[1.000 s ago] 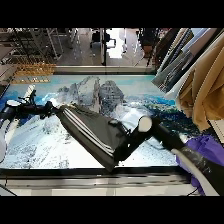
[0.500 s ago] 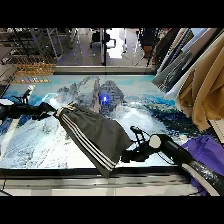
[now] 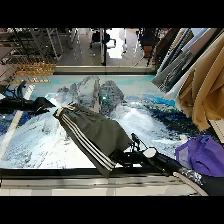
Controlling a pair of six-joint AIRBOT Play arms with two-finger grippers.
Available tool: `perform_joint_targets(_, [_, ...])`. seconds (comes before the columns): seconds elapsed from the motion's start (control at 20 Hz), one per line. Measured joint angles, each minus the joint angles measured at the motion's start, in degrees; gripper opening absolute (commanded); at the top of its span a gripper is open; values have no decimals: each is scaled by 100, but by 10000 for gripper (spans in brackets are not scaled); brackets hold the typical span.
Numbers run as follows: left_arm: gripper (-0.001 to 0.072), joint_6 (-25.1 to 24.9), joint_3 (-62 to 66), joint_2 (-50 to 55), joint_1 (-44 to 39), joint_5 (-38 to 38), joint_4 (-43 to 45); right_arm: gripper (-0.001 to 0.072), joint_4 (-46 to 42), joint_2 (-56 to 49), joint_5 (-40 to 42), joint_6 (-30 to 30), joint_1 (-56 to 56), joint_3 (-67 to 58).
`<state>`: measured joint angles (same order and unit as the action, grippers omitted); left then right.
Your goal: Fold the clothes and pants, and hang the long-sleeved shirts on hangers.
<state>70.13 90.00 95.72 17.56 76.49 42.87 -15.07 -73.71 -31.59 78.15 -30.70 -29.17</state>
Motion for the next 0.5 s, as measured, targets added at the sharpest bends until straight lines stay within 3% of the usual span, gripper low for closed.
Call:
perform_joint_targets(0.1, [399,0,0,-15,-195,201,4,16,-7,-81,256,-33,-17,28])
perform_joint_targets(0.3, [97,0,-2,-24,-702,476,15,14,-800,317,437,94,367,48])
perform_joint_targets(0.35, [46,-2,-2,-11,-826,483,26,14,-1172,498,352,240,527,48])
perform_joint_targets(0.5, [46,-2,-11,149,-1222,514,61,13,-2813,1137,-219,981,1241,50])
